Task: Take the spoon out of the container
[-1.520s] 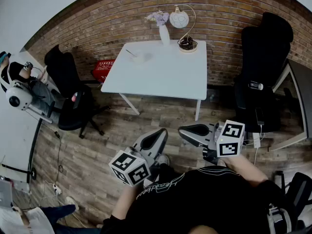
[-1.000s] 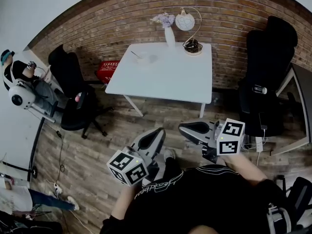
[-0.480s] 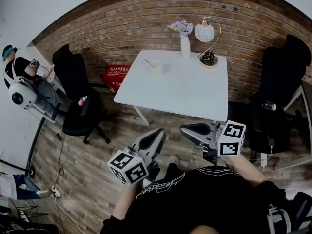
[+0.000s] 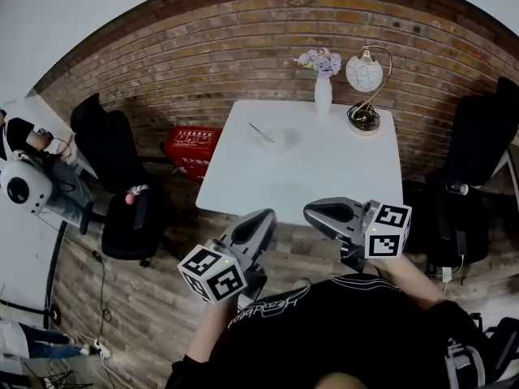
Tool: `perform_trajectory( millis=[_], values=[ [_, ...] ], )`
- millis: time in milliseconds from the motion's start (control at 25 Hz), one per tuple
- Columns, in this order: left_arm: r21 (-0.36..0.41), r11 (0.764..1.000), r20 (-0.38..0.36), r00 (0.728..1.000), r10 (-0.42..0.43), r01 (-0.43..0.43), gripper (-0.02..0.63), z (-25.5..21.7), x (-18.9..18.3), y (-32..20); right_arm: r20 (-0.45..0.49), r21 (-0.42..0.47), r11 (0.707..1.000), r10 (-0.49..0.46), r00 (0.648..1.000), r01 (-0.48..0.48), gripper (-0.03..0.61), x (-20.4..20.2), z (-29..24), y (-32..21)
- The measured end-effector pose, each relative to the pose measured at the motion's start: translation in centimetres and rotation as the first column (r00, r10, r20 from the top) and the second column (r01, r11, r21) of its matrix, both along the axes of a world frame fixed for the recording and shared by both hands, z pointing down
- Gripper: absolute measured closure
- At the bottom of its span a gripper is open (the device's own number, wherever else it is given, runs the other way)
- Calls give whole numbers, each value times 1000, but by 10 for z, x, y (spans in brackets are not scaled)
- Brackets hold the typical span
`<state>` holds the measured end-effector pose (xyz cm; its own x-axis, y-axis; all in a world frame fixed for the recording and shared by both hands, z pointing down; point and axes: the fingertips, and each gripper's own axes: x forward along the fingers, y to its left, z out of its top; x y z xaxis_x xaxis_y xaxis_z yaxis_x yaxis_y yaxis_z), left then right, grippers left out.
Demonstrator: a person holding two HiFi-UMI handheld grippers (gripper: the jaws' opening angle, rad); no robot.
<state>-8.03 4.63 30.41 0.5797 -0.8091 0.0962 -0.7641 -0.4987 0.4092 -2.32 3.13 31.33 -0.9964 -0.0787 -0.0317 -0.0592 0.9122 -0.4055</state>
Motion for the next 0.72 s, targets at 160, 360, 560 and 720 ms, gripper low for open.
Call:
perform_trajectory(
  millis=[160, 360, 560, 720],
  values=[
    [8, 1000, 6, 1000, 22, -22, 609, 1, -35, -38, -6, 1, 999, 47, 999, -47, 581, -28, 1, -38],
    [-6, 999, -16, 999, 52, -53, 609, 8, -59, -72, -26, -8, 995, 103, 994, -103, 581, -42, 7, -67],
    [-30, 997, -59, 995, 75, -77, 609, 24, -60, -94, -45, -28, 991, 133, 990, -134, 581, -42, 21, -88],
    [-70, 995, -50, 996, 72, -75, 609, 40, -64, -114, -42, -48, 989, 139, 989, -141, 581, -46, 29, -109]
  ],
)
